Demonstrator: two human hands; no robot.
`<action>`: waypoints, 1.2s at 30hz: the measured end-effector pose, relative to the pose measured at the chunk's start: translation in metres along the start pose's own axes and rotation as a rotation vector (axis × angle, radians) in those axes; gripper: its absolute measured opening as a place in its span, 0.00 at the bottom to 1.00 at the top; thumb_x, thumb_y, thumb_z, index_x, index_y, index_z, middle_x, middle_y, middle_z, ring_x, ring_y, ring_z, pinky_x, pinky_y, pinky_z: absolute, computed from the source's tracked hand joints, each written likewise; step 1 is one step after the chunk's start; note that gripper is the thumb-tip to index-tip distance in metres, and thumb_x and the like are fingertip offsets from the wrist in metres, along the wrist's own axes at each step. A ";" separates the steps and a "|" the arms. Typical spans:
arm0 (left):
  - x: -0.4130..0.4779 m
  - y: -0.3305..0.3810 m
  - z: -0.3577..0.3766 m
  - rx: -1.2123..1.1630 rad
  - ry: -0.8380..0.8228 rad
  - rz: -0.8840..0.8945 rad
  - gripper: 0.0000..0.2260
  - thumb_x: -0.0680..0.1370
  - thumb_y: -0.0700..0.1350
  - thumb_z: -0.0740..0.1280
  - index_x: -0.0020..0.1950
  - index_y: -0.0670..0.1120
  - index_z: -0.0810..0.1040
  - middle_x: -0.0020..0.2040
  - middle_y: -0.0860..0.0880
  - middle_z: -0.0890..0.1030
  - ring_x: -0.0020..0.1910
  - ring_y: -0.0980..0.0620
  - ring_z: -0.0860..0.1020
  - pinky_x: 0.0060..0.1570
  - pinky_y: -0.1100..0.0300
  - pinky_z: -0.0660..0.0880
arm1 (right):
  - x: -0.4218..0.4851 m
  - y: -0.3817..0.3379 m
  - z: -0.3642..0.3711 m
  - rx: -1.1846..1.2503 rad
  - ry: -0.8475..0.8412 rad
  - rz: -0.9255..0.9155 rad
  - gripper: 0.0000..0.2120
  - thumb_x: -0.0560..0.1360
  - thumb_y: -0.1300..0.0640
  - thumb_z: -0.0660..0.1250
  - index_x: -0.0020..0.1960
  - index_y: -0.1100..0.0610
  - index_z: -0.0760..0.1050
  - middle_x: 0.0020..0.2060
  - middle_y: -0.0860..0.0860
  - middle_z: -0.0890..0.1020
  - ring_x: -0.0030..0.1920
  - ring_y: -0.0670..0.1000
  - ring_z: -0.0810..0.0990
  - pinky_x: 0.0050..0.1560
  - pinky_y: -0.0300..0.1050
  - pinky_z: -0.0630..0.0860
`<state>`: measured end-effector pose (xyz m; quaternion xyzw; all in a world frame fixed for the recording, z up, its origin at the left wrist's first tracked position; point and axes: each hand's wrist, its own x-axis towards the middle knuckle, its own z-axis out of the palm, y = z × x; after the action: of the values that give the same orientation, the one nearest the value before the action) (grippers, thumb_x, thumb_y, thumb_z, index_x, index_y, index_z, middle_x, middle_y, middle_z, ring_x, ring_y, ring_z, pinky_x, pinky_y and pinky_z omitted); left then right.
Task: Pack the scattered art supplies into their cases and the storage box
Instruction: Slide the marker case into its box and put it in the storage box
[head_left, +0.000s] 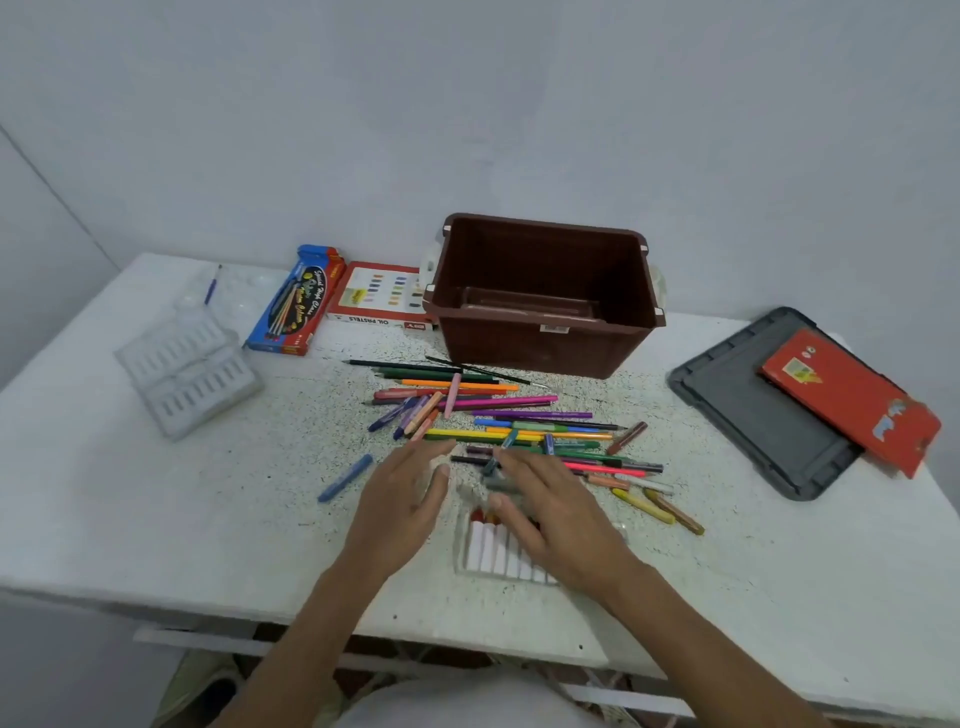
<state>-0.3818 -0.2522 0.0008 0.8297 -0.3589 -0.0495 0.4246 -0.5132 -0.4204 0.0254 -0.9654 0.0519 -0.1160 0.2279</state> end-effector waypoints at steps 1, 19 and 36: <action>0.006 -0.003 -0.007 -0.012 0.038 -0.009 0.13 0.82 0.47 0.61 0.66 0.52 0.77 0.61 0.56 0.78 0.61 0.58 0.74 0.59 0.61 0.70 | 0.011 -0.004 0.000 0.026 -0.034 0.010 0.32 0.82 0.36 0.45 0.76 0.54 0.64 0.70 0.50 0.72 0.69 0.47 0.68 0.70 0.47 0.66; 0.133 -0.142 -0.153 0.518 0.157 -0.300 0.24 0.75 0.56 0.67 0.66 0.45 0.74 0.65 0.43 0.76 0.63 0.43 0.73 0.64 0.46 0.65 | 0.260 -0.086 0.069 0.476 -0.248 0.224 0.24 0.84 0.47 0.55 0.78 0.54 0.62 0.70 0.55 0.74 0.66 0.53 0.75 0.59 0.39 0.67; 0.180 -0.164 -0.143 0.612 0.033 -0.418 0.36 0.69 0.64 0.70 0.70 0.46 0.66 0.63 0.43 0.73 0.63 0.42 0.70 0.61 0.48 0.66 | 0.354 -0.102 0.122 1.171 -0.019 0.777 0.08 0.81 0.61 0.63 0.59 0.61 0.74 0.49 0.58 0.85 0.46 0.55 0.86 0.45 0.48 0.84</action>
<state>-0.1027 -0.2087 0.0101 0.9744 -0.1731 -0.0123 0.1431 -0.1358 -0.3317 0.0361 -0.5965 0.3199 -0.0266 0.7356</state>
